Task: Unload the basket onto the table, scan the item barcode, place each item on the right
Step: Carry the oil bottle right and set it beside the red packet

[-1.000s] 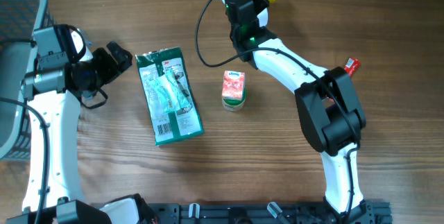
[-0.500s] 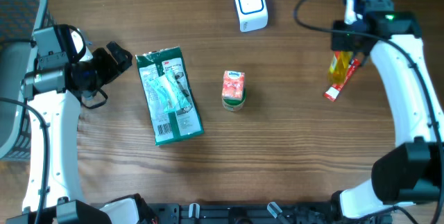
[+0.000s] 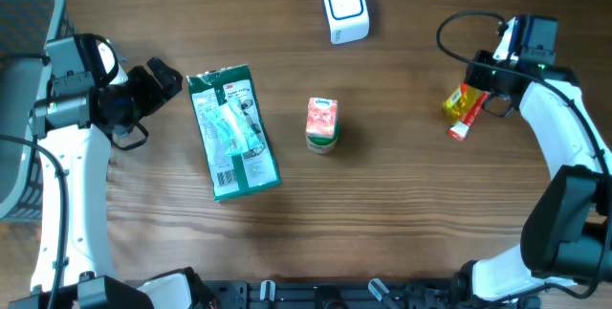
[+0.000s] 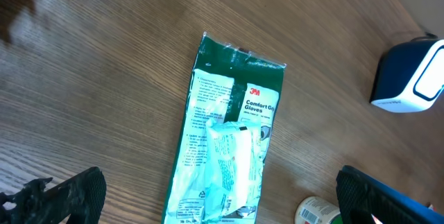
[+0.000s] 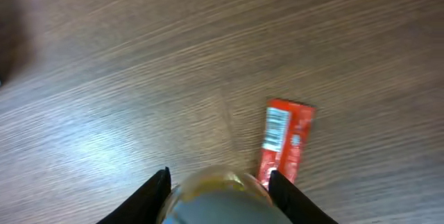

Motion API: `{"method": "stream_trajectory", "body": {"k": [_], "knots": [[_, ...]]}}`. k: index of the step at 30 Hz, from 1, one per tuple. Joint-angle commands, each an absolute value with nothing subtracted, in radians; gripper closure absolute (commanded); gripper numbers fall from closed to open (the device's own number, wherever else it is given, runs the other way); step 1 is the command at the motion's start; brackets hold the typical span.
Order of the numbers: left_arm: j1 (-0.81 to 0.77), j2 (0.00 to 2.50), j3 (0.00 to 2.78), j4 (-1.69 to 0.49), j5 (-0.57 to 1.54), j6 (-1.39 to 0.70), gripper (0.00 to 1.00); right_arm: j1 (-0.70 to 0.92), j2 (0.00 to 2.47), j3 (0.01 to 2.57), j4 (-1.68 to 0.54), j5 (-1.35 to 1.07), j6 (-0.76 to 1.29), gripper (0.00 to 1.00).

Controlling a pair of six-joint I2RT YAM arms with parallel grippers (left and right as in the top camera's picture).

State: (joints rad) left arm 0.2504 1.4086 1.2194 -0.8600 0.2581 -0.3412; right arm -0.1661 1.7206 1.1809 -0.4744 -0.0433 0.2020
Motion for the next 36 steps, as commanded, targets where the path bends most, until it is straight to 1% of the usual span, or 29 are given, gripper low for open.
{"method": "stream_trajectory", "body": {"k": [1,3,4,6,8,10,13,18,23,24,26,27,28,29,30,31,32,33,36], "knots": [[0.248,1.403,1.227,-0.858,0.253,-0.321,0.00,-0.160,1.718,1.172,-0.469,0.083,0.208,0.96],[0.248,1.403,1.227,-0.857,0.253,-0.321,0.00,-0.160,1.708,1.172,-0.472,0.166,0.177,0.96],[0.248,1.403,1.227,-0.858,0.253,-0.321,0.00,-0.160,1.701,1.172,-0.467,0.155,0.154,0.96],[0.248,1.403,1.227,-0.858,0.253,-0.321,0.00,-0.160,1.686,1.172,-0.447,0.070,0.099,0.95],[0.248,1.403,1.227,-0.858,0.253,-0.321,0.00,-0.160,1.665,1.172,-0.418,-0.058,0.073,0.91],[0.248,1.403,1.227,-0.857,0.253,-0.321,0.00,-0.160,1.642,1.172,-0.405,-0.114,0.036,0.90],[0.248,1.403,1.227,-0.857,0.253,-0.321,0.00,-0.159,1.636,1.172,-0.411,-0.122,-0.002,0.90],[0.248,1.403,1.227,-0.857,0.253,-0.321,0.00,-0.106,1.645,1.170,-0.411,-0.128,-0.102,0.91],[0.248,1.403,1.227,-0.857,0.253,-0.321,0.00,-0.105,1.683,1.169,-0.396,-0.125,-0.105,0.91],[0.248,1.403,1.227,-0.858,0.253,-0.321,0.00,-0.105,1.689,1.169,-0.396,-0.125,-0.105,0.86],[0.248,1.403,1.227,-0.857,0.253,-0.321,0.00,-0.105,1.692,1.169,-0.405,-0.125,-0.105,0.68],[0.248,1.403,1.227,-0.858,0.253,-0.321,0.00,-0.105,1.692,1.169,-0.406,-0.125,-0.105,0.60],[0.248,1.403,1.227,-0.858,0.253,-0.321,0.00,-0.105,1.692,1.169,-0.407,-0.125,-0.105,0.49],[0.248,1.403,1.227,-0.857,0.253,-0.321,0.00,-0.105,1.692,1.169,-0.411,-0.125,-0.105,0.42],[0.248,1.403,1.227,-0.857,0.253,-0.321,0.00,-0.105,1.692,1.169,-0.414,-0.125,-0.104,0.39],[0.248,1.403,1.227,-0.858,0.253,-0.321,0.00,-0.105,1.692,1.169,-0.417,-0.125,-0.105,0.33],[0.248,1.403,1.228,-0.857,0.253,-0.321,0.00,-0.105,1.692,1.169,-0.421,-0.125,-0.105,0.21],[0.248,1.403,1.227,-0.857,0.253,-0.321,0.00,-0.105,1.691,1.169,-0.426,-0.125,-0.105,0.16],[0.248,1.403,1.228,-0.858,0.253,-0.321,0.00,-0.105,1.652,1.174,-0.428,-0.124,-0.105,0.16]]}}
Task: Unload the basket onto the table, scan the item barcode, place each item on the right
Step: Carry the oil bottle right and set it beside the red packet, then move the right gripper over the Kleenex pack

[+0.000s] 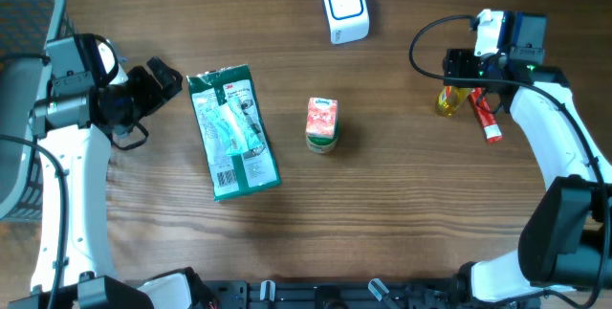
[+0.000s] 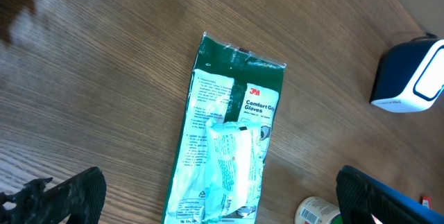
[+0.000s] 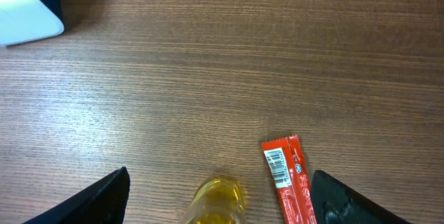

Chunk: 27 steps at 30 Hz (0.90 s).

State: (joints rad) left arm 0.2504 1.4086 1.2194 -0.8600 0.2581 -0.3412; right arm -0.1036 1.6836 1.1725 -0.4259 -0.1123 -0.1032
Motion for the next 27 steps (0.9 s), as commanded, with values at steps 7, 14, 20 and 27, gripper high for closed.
{"method": "stream_trajectory", "body": {"k": [7,14,20,27], "knots": [[0.248,1.403,1.227,-0.858,0.253,-0.321,0.00,-0.076,1.294,1.201,-0.450,-0.038,0.034,0.15],[0.248,1.403,1.227,-0.858,0.253,-0.321,0.00,0.249,1.246,1.188,-0.777,-0.220,0.271,0.14],[0.249,1.403,1.228,-0.858,0.253,-0.321,0.00,0.511,1.512,1.180,-0.730,-0.218,0.386,0.10],[0.249,1.403,1.227,-0.858,0.253,-0.321,0.00,0.645,1.682,1.180,-0.602,-0.047,0.396,0.08]]}}
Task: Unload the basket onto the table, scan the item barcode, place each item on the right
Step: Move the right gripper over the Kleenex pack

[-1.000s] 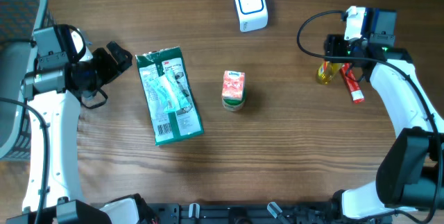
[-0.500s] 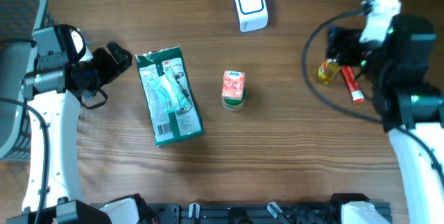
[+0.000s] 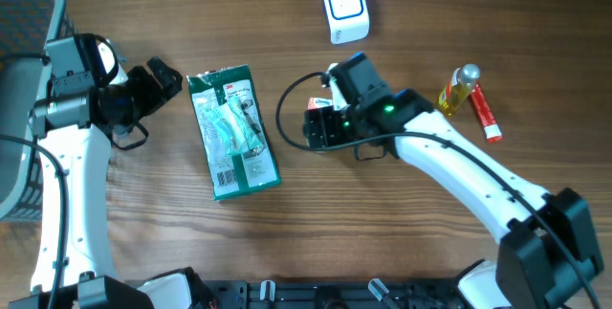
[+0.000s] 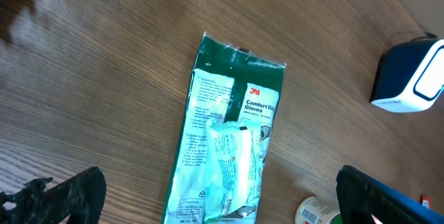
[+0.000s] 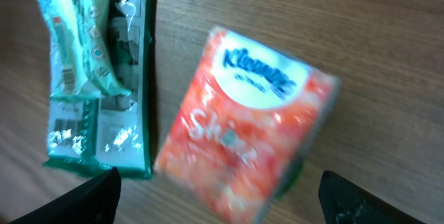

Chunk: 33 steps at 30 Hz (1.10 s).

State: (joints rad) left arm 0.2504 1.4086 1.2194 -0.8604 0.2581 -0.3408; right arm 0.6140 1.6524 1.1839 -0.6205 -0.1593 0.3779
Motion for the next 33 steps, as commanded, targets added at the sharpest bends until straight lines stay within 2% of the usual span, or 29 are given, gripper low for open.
{"method": "stream_trajectory", "body": {"k": [1,33], "knots": [[0.249,1.403,1.227,-0.857,0.253,-0.321,0.00,0.654,1.691,1.180,-0.595,-0.014,0.396,0.07],[0.249,1.403,1.228,-0.857,0.253,-0.321,0.00,0.662,1.711,1.180,-0.588,0.000,0.396,0.04]]}}
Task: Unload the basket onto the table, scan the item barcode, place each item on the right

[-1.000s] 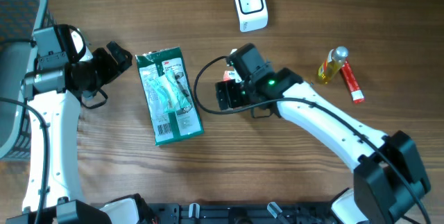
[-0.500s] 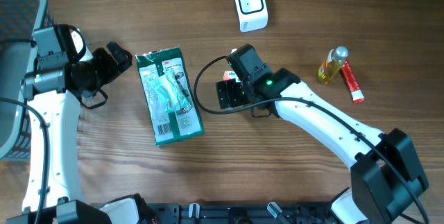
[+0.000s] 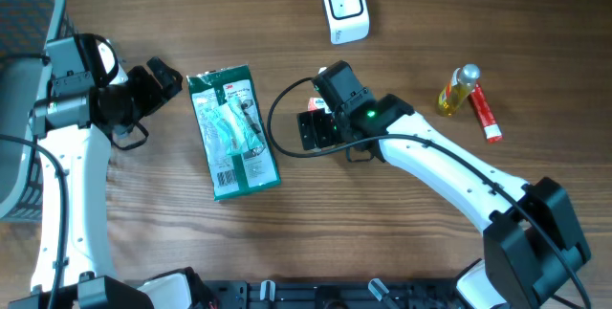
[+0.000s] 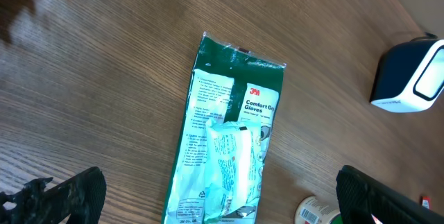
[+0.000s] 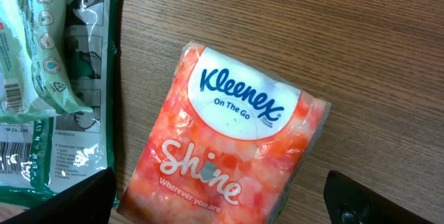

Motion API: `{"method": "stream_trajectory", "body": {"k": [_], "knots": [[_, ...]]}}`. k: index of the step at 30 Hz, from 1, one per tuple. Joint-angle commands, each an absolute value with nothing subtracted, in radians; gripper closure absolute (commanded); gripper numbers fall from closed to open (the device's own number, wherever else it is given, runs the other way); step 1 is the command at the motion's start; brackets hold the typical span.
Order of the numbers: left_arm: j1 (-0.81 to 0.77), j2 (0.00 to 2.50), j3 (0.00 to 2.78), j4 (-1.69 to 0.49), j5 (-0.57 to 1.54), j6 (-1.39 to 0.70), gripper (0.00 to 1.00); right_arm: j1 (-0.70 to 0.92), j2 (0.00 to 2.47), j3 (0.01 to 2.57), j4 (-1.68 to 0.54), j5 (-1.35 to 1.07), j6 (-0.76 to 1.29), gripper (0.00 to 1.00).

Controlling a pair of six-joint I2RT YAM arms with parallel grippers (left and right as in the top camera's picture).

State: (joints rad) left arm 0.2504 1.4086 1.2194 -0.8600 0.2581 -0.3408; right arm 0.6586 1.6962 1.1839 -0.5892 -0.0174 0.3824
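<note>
An orange Kleenex tissue pack (image 5: 232, 137) lies at the middle of the table. My right gripper (image 5: 222, 203) hangs open over it, one finger on each side. From overhead the right gripper (image 3: 320, 127) covers nearly all of the pack. The white barcode scanner (image 3: 344, 8) stands at the far edge and also shows in the left wrist view as the scanner (image 4: 409, 75). My left gripper (image 4: 222, 196) is open and empty, off to the left of a green glove packet (image 4: 229, 134). Overhead, the left gripper (image 3: 158, 77) sits beside that packet (image 3: 232, 132).
A yellow bottle (image 3: 457, 91) stands next to a red stick pack (image 3: 484, 113) at the right. The glove packet (image 5: 55, 78) lies just left of the tissue pack. A small round barcode label (image 4: 316, 211) peeks in at the left wrist view's bottom edge.
My right gripper has shifted slightly left over the tissue pack, and its view has gone from blurred to sharp. It is still open. The left arm has not moved.
My right gripper was shut on the yellow bottle at the right, by the red stick pack. Then it was open with the bottle standing below it. Then it was over the tissue pack at the centre, where it is now.
</note>
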Motion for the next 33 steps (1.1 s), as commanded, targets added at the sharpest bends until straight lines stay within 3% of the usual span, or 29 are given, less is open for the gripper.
{"method": "stream_trajectory", "body": {"k": [1,33], "knots": [[0.249,1.403,1.228,-0.857,0.253,-0.321,0.00,0.662,1.711,1.180,-0.587,0.000,0.396,0.04],[0.249,1.403,1.227,-0.858,0.253,-0.321,0.00,0.662,1.711,1.180,-0.585,-0.001,0.396,0.01]]}}
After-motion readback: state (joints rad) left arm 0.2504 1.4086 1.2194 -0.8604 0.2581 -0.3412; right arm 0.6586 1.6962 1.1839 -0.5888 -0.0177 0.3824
